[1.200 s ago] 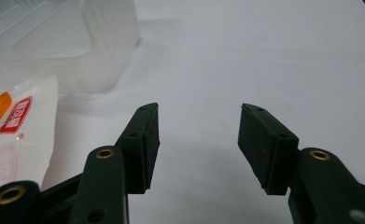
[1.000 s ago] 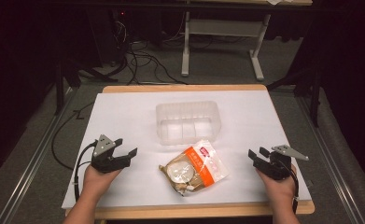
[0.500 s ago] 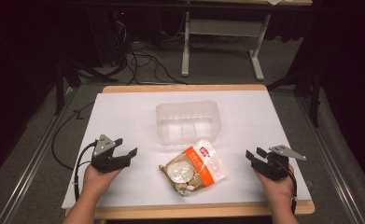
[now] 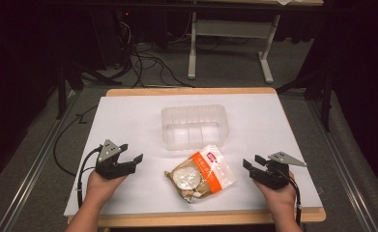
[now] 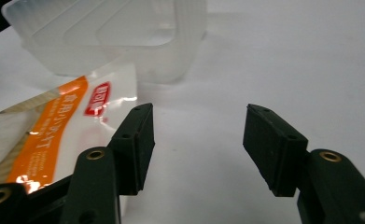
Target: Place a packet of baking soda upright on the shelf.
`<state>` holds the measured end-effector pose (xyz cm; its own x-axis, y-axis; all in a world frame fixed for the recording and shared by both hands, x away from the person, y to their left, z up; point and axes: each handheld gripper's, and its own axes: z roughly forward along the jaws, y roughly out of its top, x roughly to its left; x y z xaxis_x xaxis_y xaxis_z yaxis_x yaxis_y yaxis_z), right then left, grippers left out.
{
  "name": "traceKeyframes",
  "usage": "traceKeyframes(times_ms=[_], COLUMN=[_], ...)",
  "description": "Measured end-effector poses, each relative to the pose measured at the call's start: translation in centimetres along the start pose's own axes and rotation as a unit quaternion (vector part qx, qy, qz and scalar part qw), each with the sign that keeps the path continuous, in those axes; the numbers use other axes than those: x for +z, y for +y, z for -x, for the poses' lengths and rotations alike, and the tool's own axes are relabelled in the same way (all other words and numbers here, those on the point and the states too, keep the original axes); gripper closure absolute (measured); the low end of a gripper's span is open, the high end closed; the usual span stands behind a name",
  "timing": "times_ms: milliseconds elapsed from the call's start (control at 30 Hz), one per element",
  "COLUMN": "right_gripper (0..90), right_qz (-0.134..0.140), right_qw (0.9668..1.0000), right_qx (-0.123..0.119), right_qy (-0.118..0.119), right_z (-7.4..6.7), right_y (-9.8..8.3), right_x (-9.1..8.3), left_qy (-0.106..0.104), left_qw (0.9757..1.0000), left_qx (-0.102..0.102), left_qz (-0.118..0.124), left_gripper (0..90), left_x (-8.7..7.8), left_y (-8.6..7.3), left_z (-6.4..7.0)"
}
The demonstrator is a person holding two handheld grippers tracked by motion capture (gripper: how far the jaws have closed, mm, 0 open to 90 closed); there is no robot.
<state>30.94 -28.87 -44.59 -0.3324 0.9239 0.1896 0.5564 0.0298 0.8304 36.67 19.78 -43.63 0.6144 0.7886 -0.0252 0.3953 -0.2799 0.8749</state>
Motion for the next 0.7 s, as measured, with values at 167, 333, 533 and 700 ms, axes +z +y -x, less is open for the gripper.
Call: traceKeyframes(times_ms=[167,333,533,700], right_gripper=[40.1,37.9,38.1,40.7], right_qz=[-0.013,-0.042,-0.072,-0.083], right_qw=[0.9992,0.9976,0.9951,0.993], right_qx=[0.002,-0.003,0.009,0.022], right_qy=[0.037,0.055,0.068,0.081], right_z=[-1.8,-3.0,-3.2,-2.9], right_y=[-0.4,-1.0,-1.8,-2.4], right_x=[0.8,2.0,2.8,3.1], left_qy=[-0.001,-0.001,0.0,0.001], left_qw=[1.0,1.0,1.0,1.0], left_qx=[0.002,0.004,0.004,0.005], left_qz=[-0.002,-0.004,-0.003,-0.003], left_gripper=[28.9,28.9,28.9,28.8], left_x=[0.0,0.0,-0.1,-0.1], left_y=[0.0,0.0,0.0,0.0], left_z=[0.0,0.1,0.0,0.0])
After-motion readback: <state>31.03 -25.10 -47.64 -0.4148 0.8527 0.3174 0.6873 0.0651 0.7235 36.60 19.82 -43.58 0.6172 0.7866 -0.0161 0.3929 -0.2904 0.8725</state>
